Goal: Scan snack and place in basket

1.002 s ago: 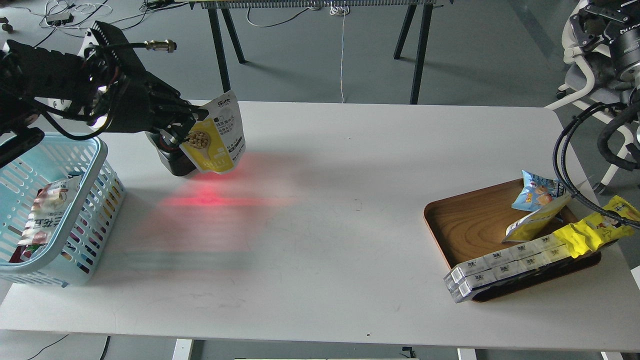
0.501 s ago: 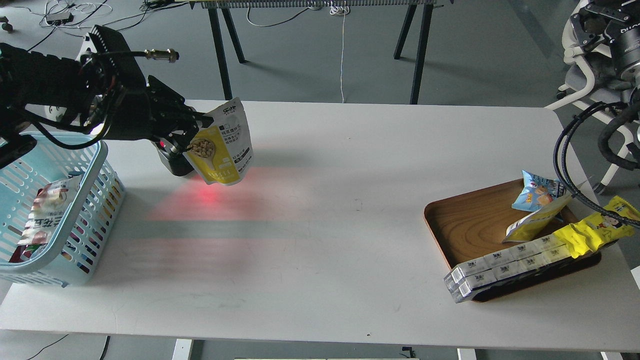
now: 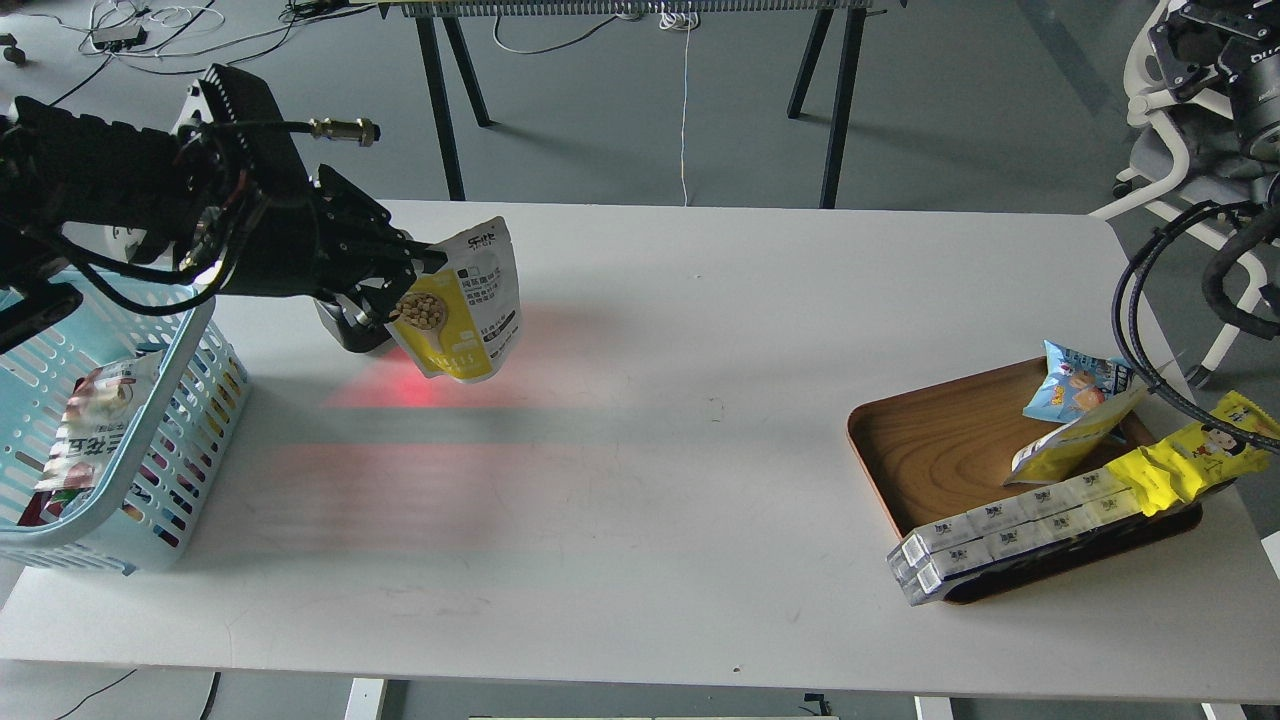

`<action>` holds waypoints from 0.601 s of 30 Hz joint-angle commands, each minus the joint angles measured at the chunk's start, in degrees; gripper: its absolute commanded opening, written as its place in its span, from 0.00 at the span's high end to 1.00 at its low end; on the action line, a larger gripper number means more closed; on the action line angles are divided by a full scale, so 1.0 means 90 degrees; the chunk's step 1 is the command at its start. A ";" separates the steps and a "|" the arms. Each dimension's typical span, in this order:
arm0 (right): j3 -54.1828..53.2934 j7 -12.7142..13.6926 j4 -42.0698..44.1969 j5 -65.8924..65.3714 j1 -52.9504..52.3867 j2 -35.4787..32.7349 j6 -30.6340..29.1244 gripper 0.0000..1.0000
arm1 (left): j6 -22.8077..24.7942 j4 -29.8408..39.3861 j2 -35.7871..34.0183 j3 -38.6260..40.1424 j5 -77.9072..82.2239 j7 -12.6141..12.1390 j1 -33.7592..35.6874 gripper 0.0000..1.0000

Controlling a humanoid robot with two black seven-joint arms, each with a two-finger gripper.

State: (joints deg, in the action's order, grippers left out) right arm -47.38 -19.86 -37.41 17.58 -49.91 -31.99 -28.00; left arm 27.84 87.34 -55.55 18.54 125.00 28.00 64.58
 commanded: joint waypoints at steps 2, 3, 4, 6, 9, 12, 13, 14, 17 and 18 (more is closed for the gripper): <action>0.0000 0.0000 -0.0003 0.0000 -0.0002 -0.0010 0.0000 0.01 | 0.0002 0.0002 -0.0009 -0.0009 0.0000 0.0000 -0.0008 1.00; 0.0000 0.0000 0.0006 0.0000 -0.0002 -0.0010 0.0000 0.01 | 0.0002 -0.0007 -0.0009 -0.0009 0.0000 0.0000 -0.0008 1.00; 0.0000 0.0000 0.0006 0.0000 -0.0002 -0.0010 0.0000 0.01 | 0.0002 -0.0017 -0.0009 -0.0009 0.0000 0.0000 -0.0017 1.00; 0.0000 0.0000 0.0006 0.0000 -0.0002 -0.0010 0.0000 0.01 | 0.0002 -0.0056 -0.0009 -0.0009 0.0000 0.0000 -0.0017 1.00; 0.0000 0.0000 -0.0003 0.0000 -0.0002 -0.0019 0.0000 0.01 | 0.0002 -0.0173 0.0000 -0.0009 0.0000 0.0000 -0.0027 1.00; 0.0000 0.0000 0.0006 0.0000 0.0008 -0.0019 0.0000 0.01 | 0.0002 -0.0349 0.0049 -0.0009 0.0000 0.0000 -0.0017 1.00; 0.0000 0.0000 -0.0003 0.0000 -0.0002 -0.0019 0.0000 0.01 | 0.0002 -0.0398 0.0059 -0.0009 0.0000 0.0000 -0.0017 1.00; -0.0009 0.0000 -0.0003 0.0000 0.0008 -0.0019 0.0000 0.01 | 0.0002 -0.0456 0.0069 -0.0009 0.0000 0.0000 -0.0017 1.00; -0.0077 0.0000 -0.0003 0.0000 0.0008 -0.0010 0.0000 0.01 | 0.0002 -0.0564 0.0108 -0.0009 0.0000 0.0000 -0.0017 1.00; -0.0087 0.0000 -0.0013 0.0000 -0.0002 -0.0010 0.0000 0.01 | 0.0002 -0.0574 0.0108 -0.0009 0.0000 0.0000 -0.0008 1.00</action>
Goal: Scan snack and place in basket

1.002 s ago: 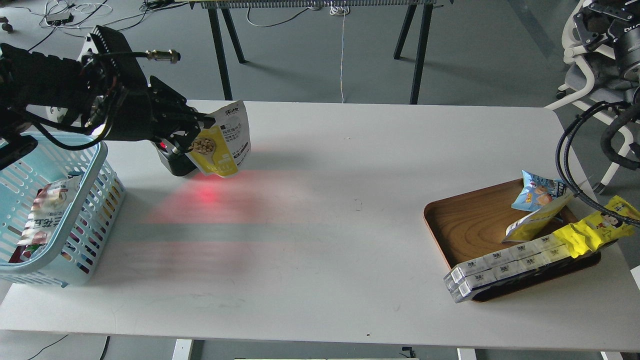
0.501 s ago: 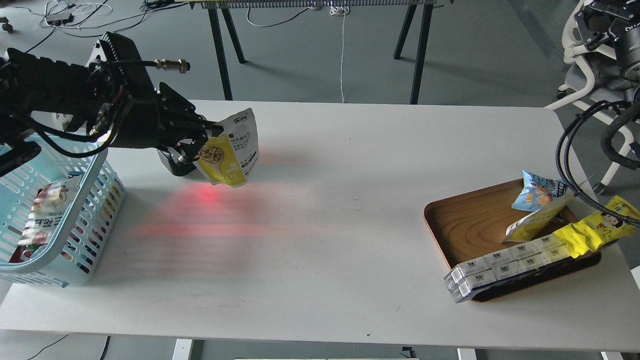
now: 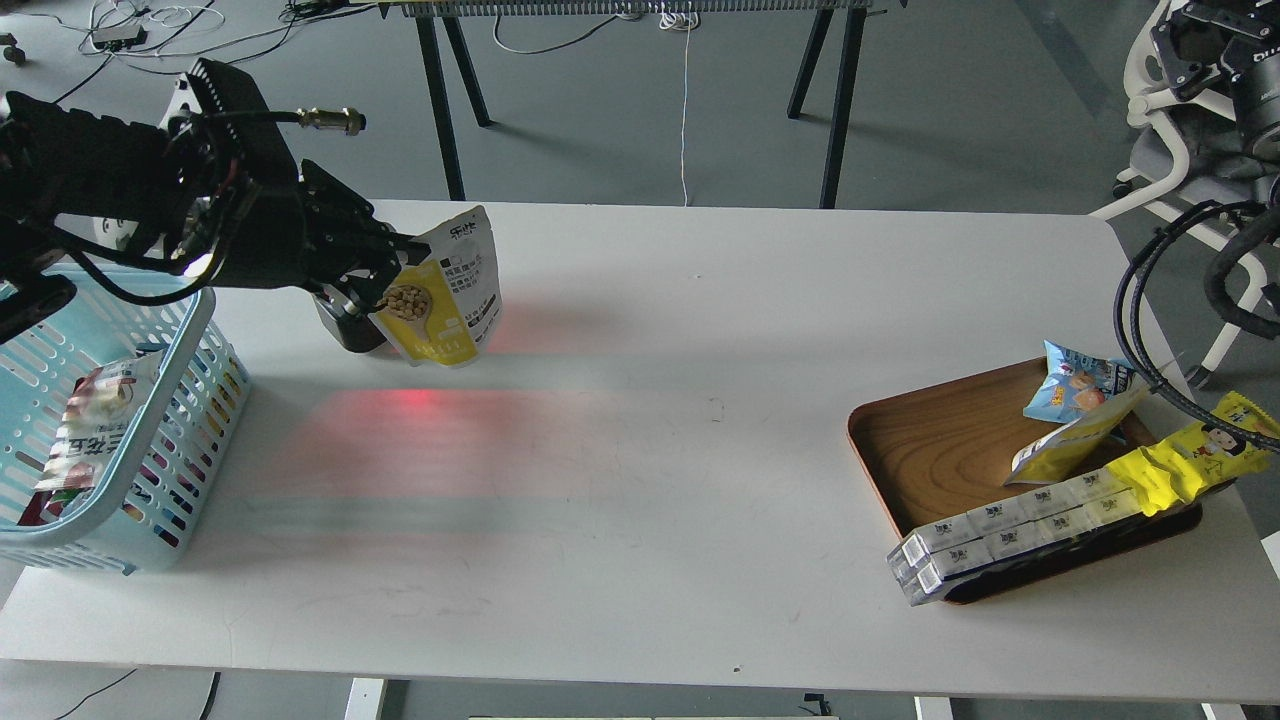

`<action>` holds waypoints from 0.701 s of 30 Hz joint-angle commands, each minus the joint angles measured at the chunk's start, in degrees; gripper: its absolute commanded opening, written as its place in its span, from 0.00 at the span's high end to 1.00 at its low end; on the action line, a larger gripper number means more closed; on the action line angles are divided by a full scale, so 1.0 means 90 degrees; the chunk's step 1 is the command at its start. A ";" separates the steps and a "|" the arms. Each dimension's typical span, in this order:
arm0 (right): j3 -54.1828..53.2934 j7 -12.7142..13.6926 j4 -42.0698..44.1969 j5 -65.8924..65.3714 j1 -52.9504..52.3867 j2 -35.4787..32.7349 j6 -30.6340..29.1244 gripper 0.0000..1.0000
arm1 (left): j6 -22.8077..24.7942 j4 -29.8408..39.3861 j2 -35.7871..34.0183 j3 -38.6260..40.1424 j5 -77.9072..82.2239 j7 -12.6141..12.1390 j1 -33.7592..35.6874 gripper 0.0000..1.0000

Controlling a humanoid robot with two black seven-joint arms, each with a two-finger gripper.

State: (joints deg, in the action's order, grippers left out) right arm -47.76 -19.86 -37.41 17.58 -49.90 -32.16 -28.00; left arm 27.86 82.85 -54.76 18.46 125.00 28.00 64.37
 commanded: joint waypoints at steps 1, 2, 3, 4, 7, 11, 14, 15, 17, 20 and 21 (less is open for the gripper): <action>-0.0045 0.0000 -0.0013 0.0000 -0.0002 0.0009 0.0000 0.01 | 0.0000 -0.0084 0.0020 0.0000 0.0000 0.0000 0.0016 1.00; -0.0035 0.0000 -0.0013 0.0000 0.0008 0.0009 0.0000 0.01 | 0.0000 -0.0094 0.0020 0.0000 0.0000 0.0000 0.0016 1.00; -0.0035 0.0000 -0.0013 0.0000 -0.0002 0.0009 0.0000 0.01 | 0.0000 -0.0133 0.0020 0.0000 0.0000 0.0000 0.0016 1.00; -0.0035 0.0000 -0.0013 0.0000 0.0008 0.0009 0.0000 0.01 | 0.0000 -0.0201 0.0020 0.0000 0.0000 0.0000 0.0016 1.00; -0.0035 0.0000 -0.0003 0.0000 0.0008 0.0009 0.0000 0.01 | 0.0000 -0.0338 0.0029 0.0010 0.0000 0.0000 0.0025 1.00; -0.0045 0.0000 -0.0003 0.0000 -0.0002 0.0009 0.0000 0.01 | -0.0020 -0.0338 0.0020 0.0029 0.0000 0.0000 0.0064 1.00; -0.0045 0.0000 -0.0013 0.0000 -0.0002 0.0009 0.0000 0.01 | -0.0020 -0.0309 -0.0009 0.0068 0.0000 0.0000 0.0084 1.00; -0.0045 0.0000 -0.0013 0.0000 0.0008 0.0009 0.0000 0.01 | -0.0020 -0.0299 -0.0019 0.0088 0.0000 0.0000 0.0094 1.00; -0.0045 0.0000 -0.0013 0.0000 -0.0002 0.0009 0.0000 0.01 | -0.0020 -0.0290 -0.0048 0.0107 0.0000 0.0000 0.0123 1.00; -0.0045 0.0000 -0.0013 0.0000 -0.0002 0.0009 0.0000 0.01 | -0.0020 -0.0270 -0.0068 0.0117 0.0000 0.0000 0.0142 1.00; -0.0045 0.0000 -0.0013 0.0000 -0.0002 0.0009 0.0000 0.01 | -0.0020 -0.0270 -0.0078 0.0117 0.0000 0.0000 0.0142 1.00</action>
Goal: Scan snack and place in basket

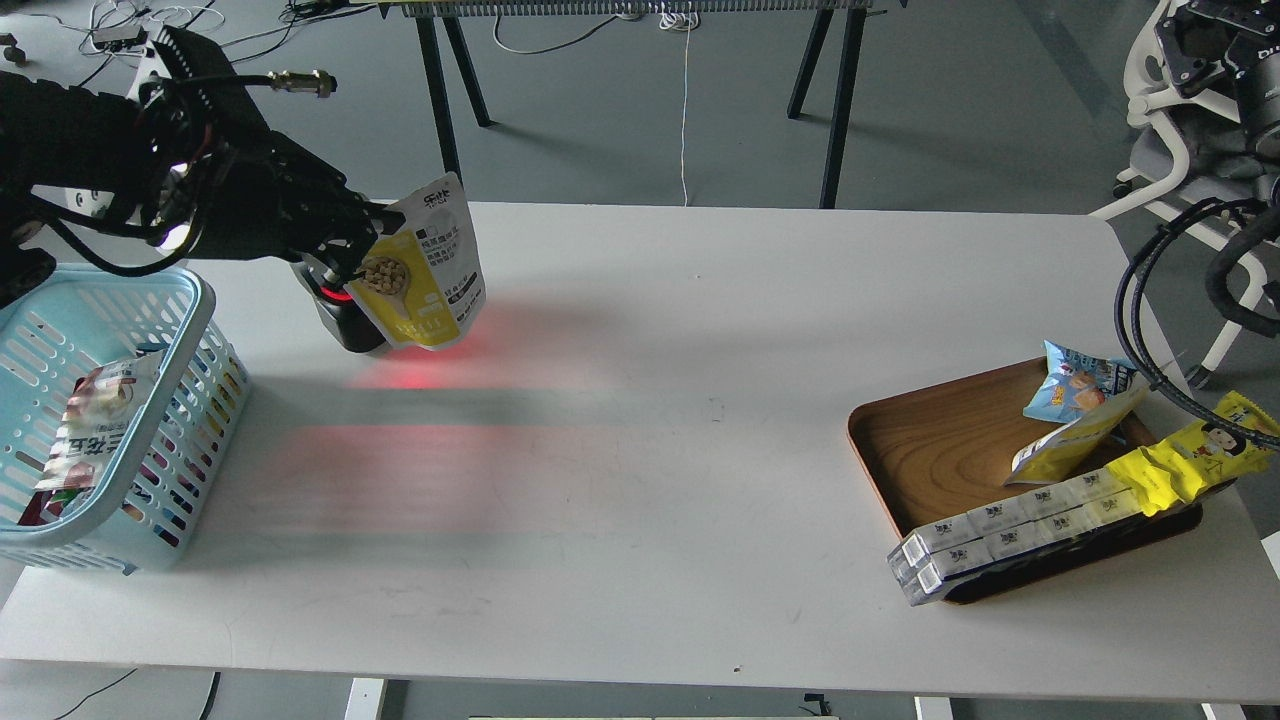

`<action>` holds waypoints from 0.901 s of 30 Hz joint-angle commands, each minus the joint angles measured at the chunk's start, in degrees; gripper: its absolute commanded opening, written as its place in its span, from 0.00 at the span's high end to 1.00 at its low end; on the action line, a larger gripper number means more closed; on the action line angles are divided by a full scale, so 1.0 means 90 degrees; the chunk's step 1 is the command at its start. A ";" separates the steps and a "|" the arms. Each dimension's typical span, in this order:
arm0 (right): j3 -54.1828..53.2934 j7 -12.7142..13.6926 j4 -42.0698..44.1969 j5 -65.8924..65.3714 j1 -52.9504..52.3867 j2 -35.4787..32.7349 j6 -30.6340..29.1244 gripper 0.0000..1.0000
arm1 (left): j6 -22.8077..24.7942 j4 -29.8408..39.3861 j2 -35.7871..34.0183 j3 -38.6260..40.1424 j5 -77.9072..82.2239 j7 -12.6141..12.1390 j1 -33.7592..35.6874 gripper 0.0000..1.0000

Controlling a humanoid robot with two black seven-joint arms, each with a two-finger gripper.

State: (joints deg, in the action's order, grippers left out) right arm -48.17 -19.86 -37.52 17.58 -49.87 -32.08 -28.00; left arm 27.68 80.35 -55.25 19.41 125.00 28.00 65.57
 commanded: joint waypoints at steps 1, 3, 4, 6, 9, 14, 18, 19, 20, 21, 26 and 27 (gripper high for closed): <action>0.0000 0.0000 -0.0001 0.0000 -0.0005 -0.0010 0.0000 0.01 | 0.0000 0.0028 -0.0023 0.0011 0.0000 0.0000 0.0019 1.00; 0.0000 0.0000 0.0009 0.0000 -0.0005 -0.0010 0.0000 0.01 | 0.0010 0.0096 -0.0023 0.0001 0.0000 0.0000 0.0010 1.00; 0.0000 0.0000 0.0009 0.0000 0.0004 -0.0010 0.0000 0.01 | 0.0010 0.0145 -0.0023 -0.0008 0.0000 0.0000 0.0010 1.00; 0.0000 0.0000 -0.0001 0.0000 0.0004 -0.0029 0.0000 0.01 | 0.0010 0.0213 -0.0013 -0.0038 0.0000 0.0000 -0.0010 1.00; -0.0010 0.0000 -0.0001 0.0000 0.0004 -0.0049 0.0000 0.01 | 0.0010 0.0252 0.0026 -0.0067 0.0000 0.0000 -0.0039 1.00; 0.0000 0.0000 -0.0011 0.0000 0.0014 -0.0098 0.0000 0.01 | 0.0020 0.0252 0.0094 -0.0096 0.0000 0.0000 -0.0137 1.00; 0.0000 0.0000 -0.0011 0.0000 0.0014 -0.0088 0.0000 0.01 | 0.0030 0.0252 0.0309 -0.0106 0.0000 0.0000 -0.0205 1.00; 0.0000 0.0000 -0.0021 0.0000 0.0014 -0.0088 0.0000 0.01 | 0.0030 0.0252 0.0309 -0.0106 0.0000 0.0000 -0.0215 1.00; 0.0000 0.0000 -0.0021 0.0000 0.0014 -0.0088 0.0000 0.01 | 0.0030 0.0243 0.0319 -0.0106 0.0000 0.0000 -0.0215 1.00; -0.0010 0.0000 -0.0011 0.0000 0.0014 -0.0078 0.0000 0.01 | 0.0030 0.0252 0.0319 -0.0106 0.0000 0.0000 -0.0215 1.00; -0.0010 0.0000 -0.0011 0.0000 0.0014 -0.0088 0.0000 0.01 | 0.0030 0.0262 0.0319 -0.0096 0.0000 0.0000 -0.0205 1.00; -0.0010 0.0000 -0.0011 0.0000 0.0014 -0.0088 0.0000 0.01 | 0.0035 0.0272 0.0319 -0.0096 0.0000 0.0000 -0.0196 1.00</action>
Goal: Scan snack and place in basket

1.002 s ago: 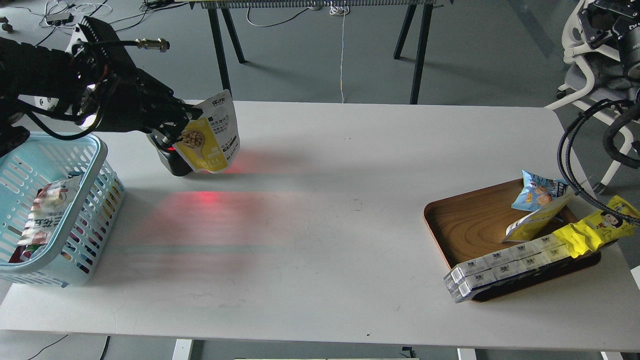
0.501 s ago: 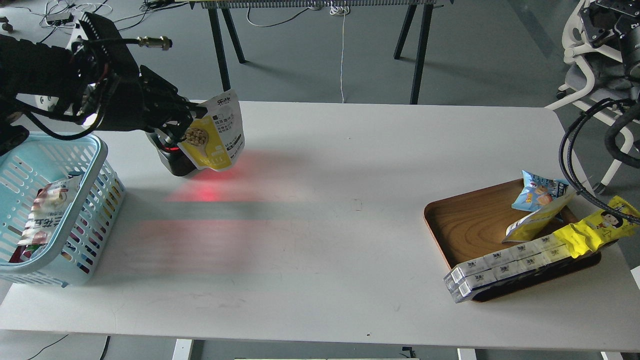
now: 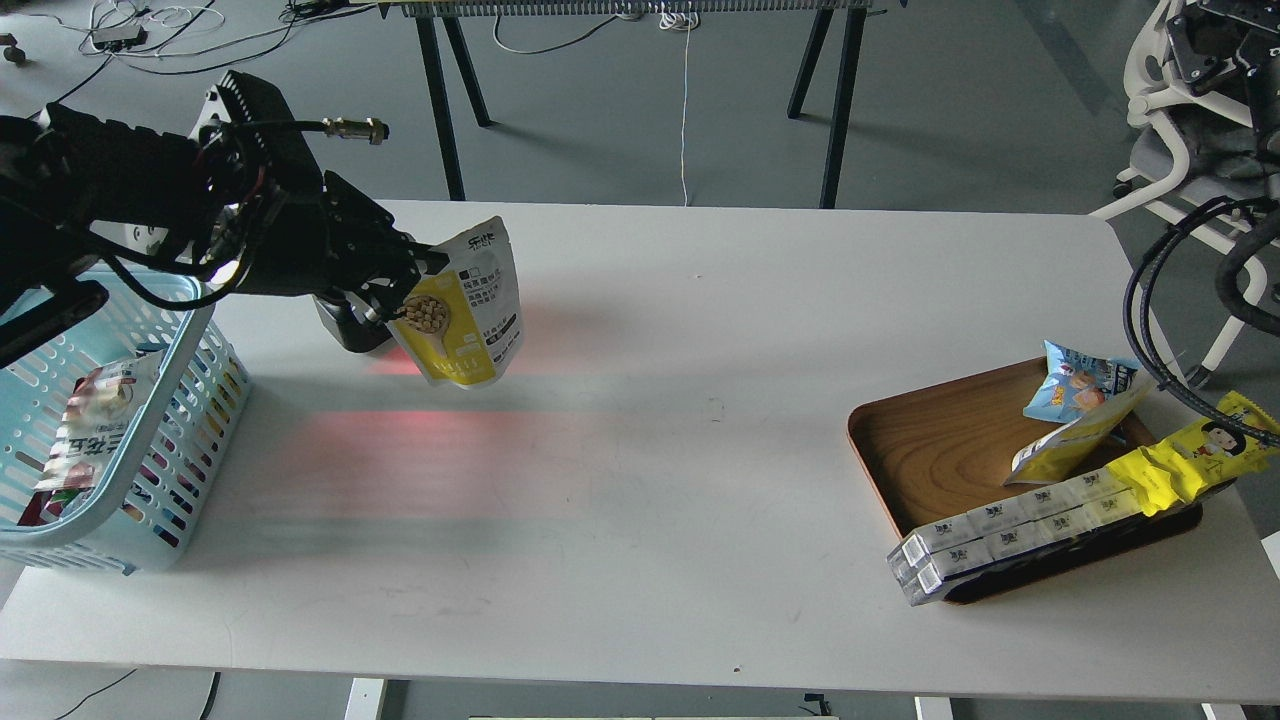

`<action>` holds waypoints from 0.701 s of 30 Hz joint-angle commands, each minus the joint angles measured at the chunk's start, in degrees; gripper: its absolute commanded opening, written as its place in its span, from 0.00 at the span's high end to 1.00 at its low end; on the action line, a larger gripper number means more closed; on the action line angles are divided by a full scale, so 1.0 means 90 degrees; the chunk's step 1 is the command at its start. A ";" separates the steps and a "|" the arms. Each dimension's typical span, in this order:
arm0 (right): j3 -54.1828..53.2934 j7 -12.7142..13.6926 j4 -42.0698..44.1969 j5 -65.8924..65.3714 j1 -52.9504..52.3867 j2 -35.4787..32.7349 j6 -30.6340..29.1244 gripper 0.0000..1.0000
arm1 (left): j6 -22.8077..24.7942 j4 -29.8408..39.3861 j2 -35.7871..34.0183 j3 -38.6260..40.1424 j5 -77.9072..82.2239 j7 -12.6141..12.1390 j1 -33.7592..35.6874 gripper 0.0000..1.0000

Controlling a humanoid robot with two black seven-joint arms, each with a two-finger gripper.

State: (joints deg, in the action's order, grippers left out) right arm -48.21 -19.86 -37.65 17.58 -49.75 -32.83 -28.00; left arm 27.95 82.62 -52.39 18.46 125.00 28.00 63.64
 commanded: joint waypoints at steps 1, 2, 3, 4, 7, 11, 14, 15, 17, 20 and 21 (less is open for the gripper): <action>-0.0004 0.0000 0.0004 0.0000 0.0000 -0.0004 0.0000 0.01 | 0.0005 0.0049 0.0011 0.0010 0.0000 0.0000 0.0029 1.00; -0.0004 0.0000 0.0004 0.0000 0.0010 -0.0004 0.0000 0.01 | 0.0005 0.0088 0.0021 0.0010 0.0000 0.0000 0.0058 1.00; 0.0005 0.0000 0.0004 0.0000 0.0010 -0.0004 0.0000 0.01 | 0.0005 0.0117 0.0021 0.0019 0.0000 0.0000 0.0077 1.00; -0.0004 0.0000 0.0004 0.0000 0.0010 0.0005 0.0000 0.01 | 0.0005 0.0137 0.0030 0.0039 0.0000 0.0000 0.0116 1.00; -0.0004 0.0000 0.0004 0.0000 0.0010 0.0005 0.0000 0.01 | 0.0005 0.0156 0.0166 0.0078 0.0000 0.0000 0.0272 1.00; -0.0004 0.0000 0.0004 0.0000 0.0000 -0.0004 0.0000 0.01 | 0.0005 0.0156 0.0187 0.0107 0.0000 0.0000 0.0429 1.00; -0.0004 0.0000 0.0023 0.0000 0.0000 -0.0014 0.0000 0.01 | 0.0005 0.0166 0.0157 0.0117 0.0000 0.0000 0.0458 1.00; -0.0004 0.0000 0.0014 0.0000 0.0000 -0.0014 0.0000 0.01 | 0.0005 0.0166 0.0157 0.0117 0.0000 0.0000 0.0468 1.00; -0.0004 0.0000 0.0014 0.0000 0.0010 -0.0004 0.0000 0.01 | 0.0005 0.0156 0.0148 0.0117 0.0000 0.0000 0.0575 1.00; -0.0004 0.0000 0.0004 0.0000 0.0010 -0.0004 0.0000 0.01 | 0.0005 0.0137 0.0099 0.0107 0.0000 0.0000 0.0790 1.00; -0.0004 0.0000 0.0004 0.0000 0.0010 0.0005 0.0000 0.01 | 0.0005 0.0127 0.0079 0.0107 0.0000 0.0000 0.0839 1.00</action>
State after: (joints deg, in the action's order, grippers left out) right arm -48.26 -19.86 -37.52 17.58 -49.71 -32.91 -28.00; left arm 28.01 84.01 -51.27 19.51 125.00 28.00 69.73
